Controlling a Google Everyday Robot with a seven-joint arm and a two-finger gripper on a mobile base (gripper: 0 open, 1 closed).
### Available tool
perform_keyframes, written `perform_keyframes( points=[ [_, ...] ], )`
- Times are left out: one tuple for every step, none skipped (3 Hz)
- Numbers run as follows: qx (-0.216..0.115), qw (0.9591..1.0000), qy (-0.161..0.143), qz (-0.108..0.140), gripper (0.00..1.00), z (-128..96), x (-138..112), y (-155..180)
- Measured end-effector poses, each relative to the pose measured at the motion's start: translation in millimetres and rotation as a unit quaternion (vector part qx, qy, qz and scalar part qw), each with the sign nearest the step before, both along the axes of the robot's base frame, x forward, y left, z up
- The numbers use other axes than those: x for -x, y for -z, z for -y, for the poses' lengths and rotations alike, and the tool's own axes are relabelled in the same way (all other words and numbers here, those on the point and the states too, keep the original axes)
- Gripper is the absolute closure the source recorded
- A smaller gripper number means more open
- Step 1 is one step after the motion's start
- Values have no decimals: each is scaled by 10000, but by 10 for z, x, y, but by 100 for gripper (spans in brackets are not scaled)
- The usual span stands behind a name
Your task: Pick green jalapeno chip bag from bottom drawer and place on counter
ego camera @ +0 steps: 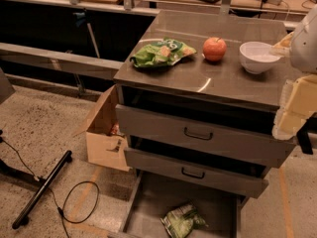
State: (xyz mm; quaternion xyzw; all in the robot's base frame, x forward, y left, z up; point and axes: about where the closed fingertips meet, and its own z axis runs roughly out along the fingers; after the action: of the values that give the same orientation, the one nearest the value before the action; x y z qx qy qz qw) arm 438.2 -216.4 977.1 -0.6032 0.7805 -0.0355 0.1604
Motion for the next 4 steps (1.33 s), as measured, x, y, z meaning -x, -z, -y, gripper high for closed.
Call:
perform_keyframes(
  points=[
    [0, 10000, 0, 1, 0, 0, 0, 0],
    [37, 9997, -177, 134, 0, 70, 21, 154],
    [-43, 9996, -215, 169, 0, 291, 74, 741],
    [-37, 9996, -238, 172, 0, 376, 85, 1087]
  ],
)
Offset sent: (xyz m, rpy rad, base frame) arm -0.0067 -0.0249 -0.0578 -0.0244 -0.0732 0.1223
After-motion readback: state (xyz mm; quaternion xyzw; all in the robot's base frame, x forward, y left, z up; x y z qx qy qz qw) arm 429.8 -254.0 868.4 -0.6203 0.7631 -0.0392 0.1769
